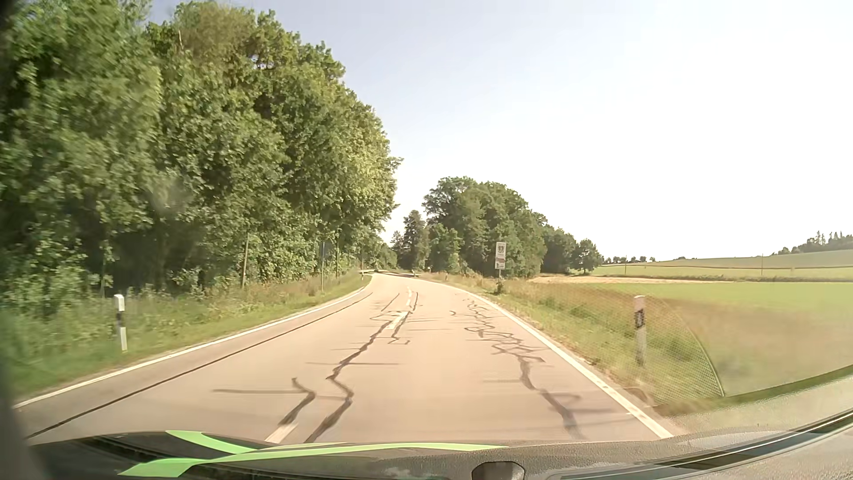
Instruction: Follow the waypoints while adhering to traffic rules and regulations
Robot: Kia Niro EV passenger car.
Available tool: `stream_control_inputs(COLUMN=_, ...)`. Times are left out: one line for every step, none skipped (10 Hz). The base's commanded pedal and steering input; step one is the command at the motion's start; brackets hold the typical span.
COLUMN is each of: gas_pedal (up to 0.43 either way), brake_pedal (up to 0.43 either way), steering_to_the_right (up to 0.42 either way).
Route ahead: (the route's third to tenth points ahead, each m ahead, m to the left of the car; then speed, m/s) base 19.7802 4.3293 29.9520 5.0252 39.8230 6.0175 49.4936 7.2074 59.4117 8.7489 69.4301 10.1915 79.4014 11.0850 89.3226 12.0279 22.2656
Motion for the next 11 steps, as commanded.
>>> stream_control_inputs(gas_pedal=0.118, brake_pedal=0.000, steering_to_the_right=-0.016)
stream_control_inputs(gas_pedal=0.150, brake_pedal=0.000, steering_to_the_right=-0.018)
stream_control_inputs(gas_pedal=0.157, brake_pedal=0.000, steering_to_the_right=-0.018)
stream_control_inputs(gas_pedal=0.169, brake_pedal=0.000, steering_to_the_right=-0.018)
stream_control_inputs(gas_pedal=0.177, brake_pedal=0.000, steering_to_the_right=-0.018)
stream_control_inputs(gas_pedal=0.189, brake_pedal=0.000, steering_to_the_right=-0.018)
stream_control_inputs(gas_pedal=0.197, brake_pedal=0.000, steering_to_the_right=-0.018)
stream_control_inputs(gas_pedal=0.197, brake_pedal=0.000, steering_to_the_right=-0.018)
stream_control_inputs(gas_pedal=0.197, brake_pedal=0.000, steering_to_the_right=-0.018)
stream_control_inputs(gas_pedal=0.209, brake_pedal=0.000, steering_to_the_right=-0.018)
stream_control_inputs(gas_pedal=0.220, brake_pedal=0.000, steering_to_the_right=-0.018)
